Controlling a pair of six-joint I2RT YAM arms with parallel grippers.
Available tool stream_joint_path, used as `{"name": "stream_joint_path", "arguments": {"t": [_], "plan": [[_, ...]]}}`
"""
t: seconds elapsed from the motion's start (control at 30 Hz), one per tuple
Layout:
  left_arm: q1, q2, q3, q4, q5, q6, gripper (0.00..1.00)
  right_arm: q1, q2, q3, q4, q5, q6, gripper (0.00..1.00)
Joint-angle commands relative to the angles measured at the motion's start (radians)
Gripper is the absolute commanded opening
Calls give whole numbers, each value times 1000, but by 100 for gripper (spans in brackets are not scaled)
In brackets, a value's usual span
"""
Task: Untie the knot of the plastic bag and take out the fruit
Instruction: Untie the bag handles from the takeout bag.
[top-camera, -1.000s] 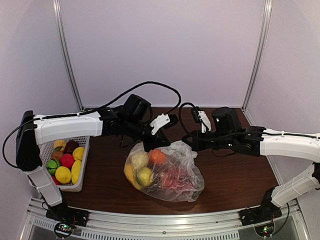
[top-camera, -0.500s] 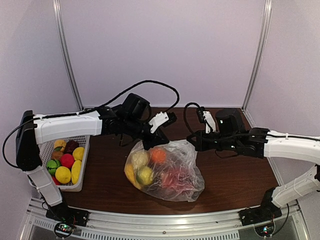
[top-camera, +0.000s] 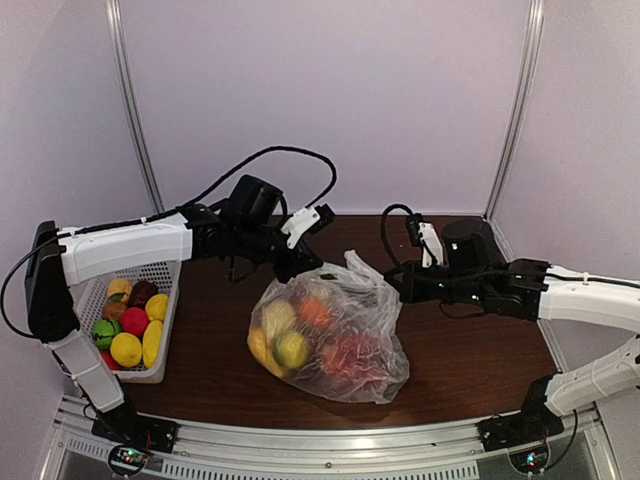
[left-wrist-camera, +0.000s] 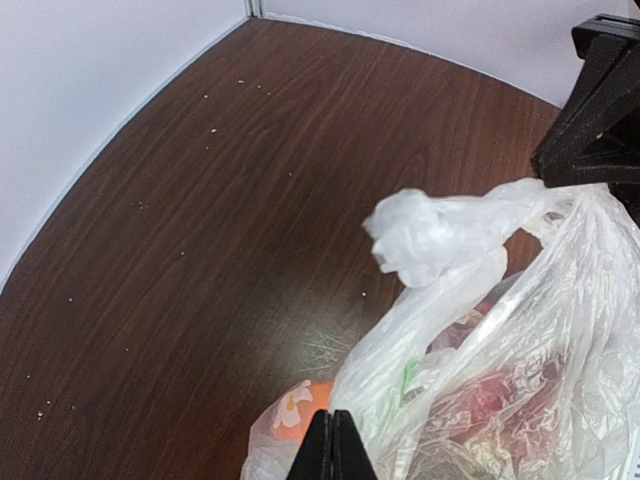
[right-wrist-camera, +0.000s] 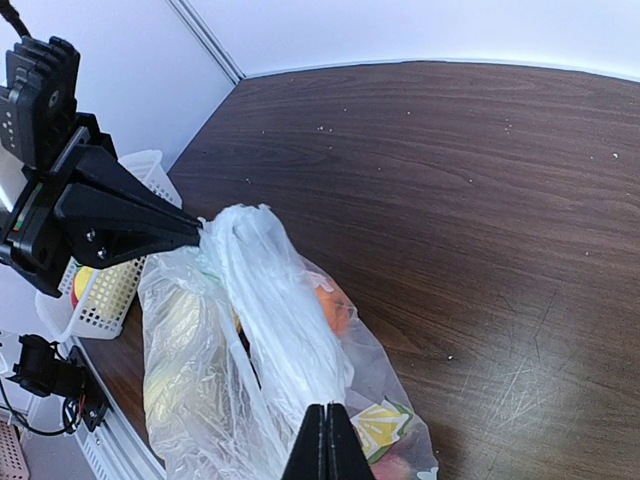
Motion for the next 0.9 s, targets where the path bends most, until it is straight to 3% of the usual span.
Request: {"name": "stream_joint_path", "arguments": {"t": [0.0,0.37,0.57,0.87], "plan": [[31,-42,-16,22,-27,-52,0,-6,-24,-20,-29,49,19,0],[105,-151,-112,146,2,-179,0,-14,-85,-35,-77,180,60,1],[109,-194,-150,201,100,-179,0,-24,-103,15,-152,220,20,23],[109,-199,-143,192,133,-183,0,-25,46,248,-325,170,-117,62]]}}
